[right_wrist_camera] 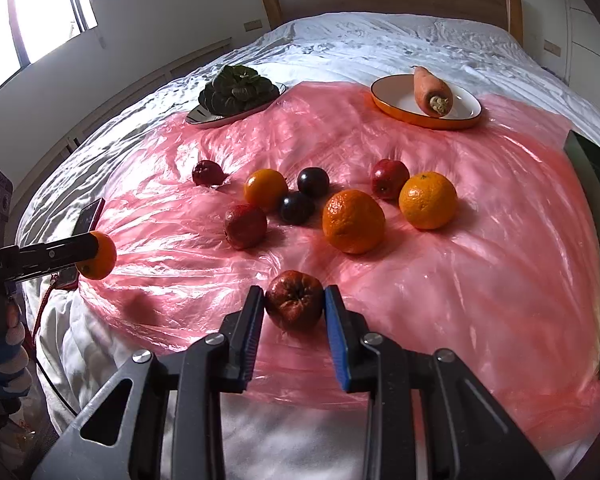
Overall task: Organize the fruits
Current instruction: 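Lift the orange with the left gripper while the right gripper carries the tomato toward the green tray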
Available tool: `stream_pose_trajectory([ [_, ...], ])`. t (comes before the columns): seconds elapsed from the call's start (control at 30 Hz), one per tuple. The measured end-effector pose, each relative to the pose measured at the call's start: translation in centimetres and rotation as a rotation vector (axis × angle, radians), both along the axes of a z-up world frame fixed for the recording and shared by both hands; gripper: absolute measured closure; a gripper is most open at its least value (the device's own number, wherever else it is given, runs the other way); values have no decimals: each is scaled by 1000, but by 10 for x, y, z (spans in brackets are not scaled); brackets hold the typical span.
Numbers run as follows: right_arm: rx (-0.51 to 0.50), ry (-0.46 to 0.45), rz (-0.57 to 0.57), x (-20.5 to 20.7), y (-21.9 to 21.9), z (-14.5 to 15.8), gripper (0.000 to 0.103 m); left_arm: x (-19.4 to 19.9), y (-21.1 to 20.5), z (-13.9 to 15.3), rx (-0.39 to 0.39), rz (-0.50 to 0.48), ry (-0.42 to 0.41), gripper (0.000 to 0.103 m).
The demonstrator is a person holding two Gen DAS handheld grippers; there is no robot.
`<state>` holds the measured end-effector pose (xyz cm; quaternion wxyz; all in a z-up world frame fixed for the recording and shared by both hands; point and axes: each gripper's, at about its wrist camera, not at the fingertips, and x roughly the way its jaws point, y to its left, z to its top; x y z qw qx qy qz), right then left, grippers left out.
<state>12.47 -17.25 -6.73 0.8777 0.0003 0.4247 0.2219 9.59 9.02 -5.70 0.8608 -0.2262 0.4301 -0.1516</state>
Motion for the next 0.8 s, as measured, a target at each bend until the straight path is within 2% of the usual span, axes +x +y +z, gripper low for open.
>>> stream_pose_trajectory([
  [0.17,6,-46,20,-15,2,23,7,-5,-3,12,4,-7,-18,67],
  [0.37,13,-61,4,-32,-14,37,7,-6,-22,25,22,-55,-31,67],
  [0.57,13,-63,-57,-52,-58,43,7,-3,-63,32,35,-148,-29,67],
  [0.8,-2,-72,-194,-77,-133,48,7,2,-137,37,31,-298,-22,67],
])
